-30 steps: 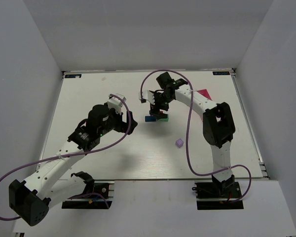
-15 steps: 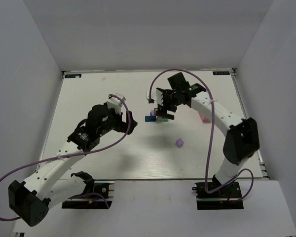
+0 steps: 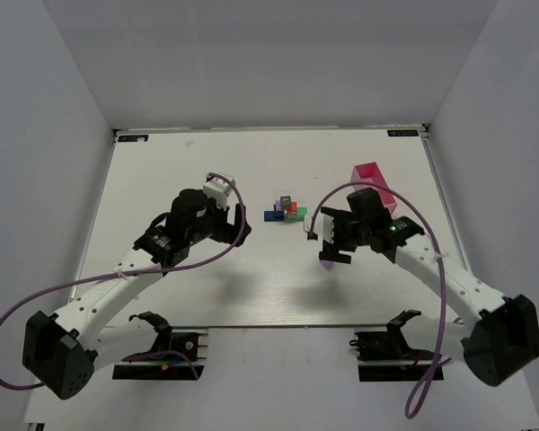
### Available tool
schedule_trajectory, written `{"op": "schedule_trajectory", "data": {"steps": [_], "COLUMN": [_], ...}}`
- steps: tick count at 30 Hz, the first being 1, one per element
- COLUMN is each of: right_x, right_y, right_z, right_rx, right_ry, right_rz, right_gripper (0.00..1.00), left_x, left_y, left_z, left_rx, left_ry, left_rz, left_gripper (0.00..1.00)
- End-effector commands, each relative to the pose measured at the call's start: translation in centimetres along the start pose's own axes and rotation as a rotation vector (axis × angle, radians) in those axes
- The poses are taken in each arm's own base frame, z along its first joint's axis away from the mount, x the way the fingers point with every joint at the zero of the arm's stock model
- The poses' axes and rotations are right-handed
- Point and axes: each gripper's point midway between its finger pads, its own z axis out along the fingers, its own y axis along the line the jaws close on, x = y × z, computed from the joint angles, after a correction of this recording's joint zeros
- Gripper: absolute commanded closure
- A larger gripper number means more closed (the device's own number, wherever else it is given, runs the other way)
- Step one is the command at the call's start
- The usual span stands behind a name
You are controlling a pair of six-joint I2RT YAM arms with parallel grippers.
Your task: Build the wood block tower
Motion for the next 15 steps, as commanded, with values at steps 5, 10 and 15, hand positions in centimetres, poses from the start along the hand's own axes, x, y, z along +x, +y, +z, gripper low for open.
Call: {"op": "schedule_trajectory", "data": {"steps": [5,10,15], "right_x": [-0.9,0.5,2.0], "right_y": [5.5,7.1,7.5], "right_z": [-1.0,-0.2,0.7], "right_rx": [-0.084,-0.211,-0.331], "right_ry": [-0.214,-0.174,-0.107], "right_rz": [-0.309,-0.394,-0.400], "right_gripper": [0.20,0.28,0.30], "left_x": [-0.6,-0.4,0.6], "left_y": [1.4,2.3,2.5], "left_z": [-0.2,-0.8,-1.3], "left_rx": [-0.083,-0.122,-0.121], "left_ry": [0.015,0.016,0.010], "left_rz": [0.014,0.046,0.068], "left_gripper": [0.00,0.00,0.00]}}
